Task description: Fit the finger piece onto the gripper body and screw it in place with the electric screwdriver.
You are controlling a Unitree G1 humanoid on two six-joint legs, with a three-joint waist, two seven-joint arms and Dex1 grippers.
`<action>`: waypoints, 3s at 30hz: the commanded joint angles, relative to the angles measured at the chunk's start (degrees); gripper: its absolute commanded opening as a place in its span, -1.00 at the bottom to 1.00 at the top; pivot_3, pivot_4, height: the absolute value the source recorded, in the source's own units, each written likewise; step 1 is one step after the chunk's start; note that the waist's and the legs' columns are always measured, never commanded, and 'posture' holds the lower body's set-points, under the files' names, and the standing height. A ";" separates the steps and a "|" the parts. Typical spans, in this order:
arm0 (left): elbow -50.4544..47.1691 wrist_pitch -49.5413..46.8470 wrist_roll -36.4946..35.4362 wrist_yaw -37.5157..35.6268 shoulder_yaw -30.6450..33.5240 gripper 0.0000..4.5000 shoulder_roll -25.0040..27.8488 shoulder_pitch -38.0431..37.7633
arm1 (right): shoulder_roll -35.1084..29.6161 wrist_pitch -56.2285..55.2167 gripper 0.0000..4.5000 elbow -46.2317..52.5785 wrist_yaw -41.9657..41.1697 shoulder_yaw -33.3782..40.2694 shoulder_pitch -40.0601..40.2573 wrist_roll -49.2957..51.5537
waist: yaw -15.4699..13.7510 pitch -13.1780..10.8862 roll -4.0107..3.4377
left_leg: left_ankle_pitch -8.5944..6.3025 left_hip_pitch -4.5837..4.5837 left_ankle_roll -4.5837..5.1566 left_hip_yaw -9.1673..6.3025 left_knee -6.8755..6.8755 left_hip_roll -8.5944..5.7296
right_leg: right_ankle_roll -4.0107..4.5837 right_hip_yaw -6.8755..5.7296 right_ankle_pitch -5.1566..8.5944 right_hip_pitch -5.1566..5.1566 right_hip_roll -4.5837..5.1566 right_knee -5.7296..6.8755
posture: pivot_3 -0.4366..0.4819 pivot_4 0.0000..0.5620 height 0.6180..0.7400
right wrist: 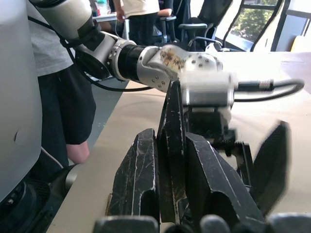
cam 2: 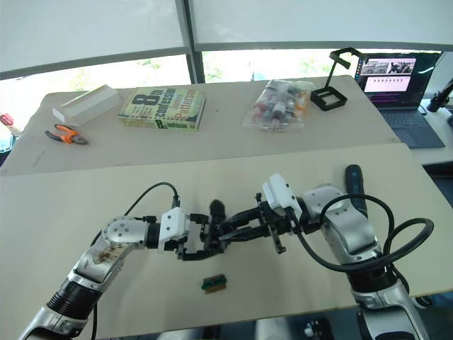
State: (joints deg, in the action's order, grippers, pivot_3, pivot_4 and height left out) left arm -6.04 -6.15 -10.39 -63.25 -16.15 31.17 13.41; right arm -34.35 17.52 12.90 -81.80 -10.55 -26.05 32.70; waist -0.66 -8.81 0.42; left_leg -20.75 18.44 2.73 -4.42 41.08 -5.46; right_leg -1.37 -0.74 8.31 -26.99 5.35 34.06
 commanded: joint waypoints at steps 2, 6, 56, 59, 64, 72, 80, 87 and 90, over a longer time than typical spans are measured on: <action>0.96 3.85 1.00 -0.85 -0.46 1.00 1.00 -1.30 | -0.36 -0.52 -0.84 0.49 -0.79 1.42 -1.21 1.01 | 0.03 0.00 0.00 | 0.00 0.00 0.00 0.00 -0.03 0.02 | 0.00 0.00 0.00 -0.02 0.00 0.00 | -0.05 -0.47 1.00; 2.54 5.52 0.88 -1.27 -0.41 1.00 0.65 -1.31 | -0.57 -0.27 -0.84 0.86 -0.85 1.73 -1.43 1.30 | -0.04 0.00 0.00 | 0.00 0.01 0.00 0.00 -0.03 0.02 | 0.00 -0.01 0.00 -0.02 0.01 -0.02 | -0.05 -0.47 1.00; 5.54 4.91 3.59 7.14 -1.47 0.05 -7.60 -0.28 | 5.79 3.52 -0.84 2.36 9.60 -7.60 -1.92 -6.56 | -0.75 0.05 -0.07 | -0.02 -0.22 0.04 -0.05 0.18 -0.02 | -0.04 -0.01 -0.03 0.36 0.03 -0.03 | -0.05 -0.47 1.00; 5.55 4.87 3.55 7.15 -1.36 0.05 -7.57 -0.11 | 5.06 3.64 -0.84 2.17 8.98 -7.52 -2.01 -6.62 | -0.74 0.05 -0.07 | -0.02 -0.22 0.04 -0.05 0.19 -0.02 | -0.04 -0.01 -0.03 0.35 0.02 -0.02 | -0.05 -0.47 1.00; 5.48 5.01 3.67 7.08 -1.36 0.05 -7.35 -0.20 | 4.27 4.75 -0.84 2.77 9.16 -5.88 -2.36 -5.07 | -0.69 0.05 -0.07 | -0.02 -0.21 0.04 -0.05 0.18 -0.02 | -0.04 -0.01 -0.03 0.35 0.02 -0.02 | -0.05 -0.47 1.00; 5.15 4.81 3.61 7.13 -1.37 0.05 -7.39 -0.18 | 4.03 5.39 -0.84 3.44 9.40 -4.83 -1.96 -4.61 | -0.64 0.05 -0.07 | -0.02 -0.21 0.04 -0.05 0.17 -0.01 | -0.04 -0.01 -0.03 0.34 0.02 -0.03 | -0.05 -0.47 1.00; 5.09 4.58 3.53 7.26 -1.25 0.05 -7.56 0.26 | 3.57 4.97 -0.84 3.08 9.14 -6.28 -0.47 -6.34 | -0.62 0.05 -0.07 | -0.02 -0.20 0.04 -0.06 0.17 -0.01 | -0.04 -0.01 -0.03 0.34 0.02 -0.03 | -0.05 -0.47 1.00; 4.97 4.69 3.57 7.33 -1.17 0.05 -7.58 0.31 | 1.70 3.39 -0.84 1.13 7.63 -5.89 0.58 -7.05 | -0.66 0.05 -0.07 | -0.02 -0.21 0.05 -0.05 0.17 -0.01 | -0.05 -0.01 -0.03 0.35 0.03 -0.04 | -0.05 -0.47 1.00; 4.97 4.79 3.63 7.30 -1.19 0.05 -7.58 0.30 | 1.53 3.54 -0.84 0.68 7.75 -5.98 0.66 -7.12 | -0.67 0.05 -0.07 | -0.02 -0.21 0.05 -0.06 0.17 -0.01 | -0.05 -0.01 -0.03 0.36 0.03 -0.04 | -0.05 -0.47 1.00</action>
State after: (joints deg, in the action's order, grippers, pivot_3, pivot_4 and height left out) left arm 0.02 -1.55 -6.82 -56.77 -17.19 24.10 12.87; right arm -31.85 21.29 14.16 -73.80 -16.91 -26.14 26.05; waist -1.33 -8.76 0.35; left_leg -20.78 18.23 2.77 -4.47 41.25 -5.47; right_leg -1.42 -0.75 8.28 -26.63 5.38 34.02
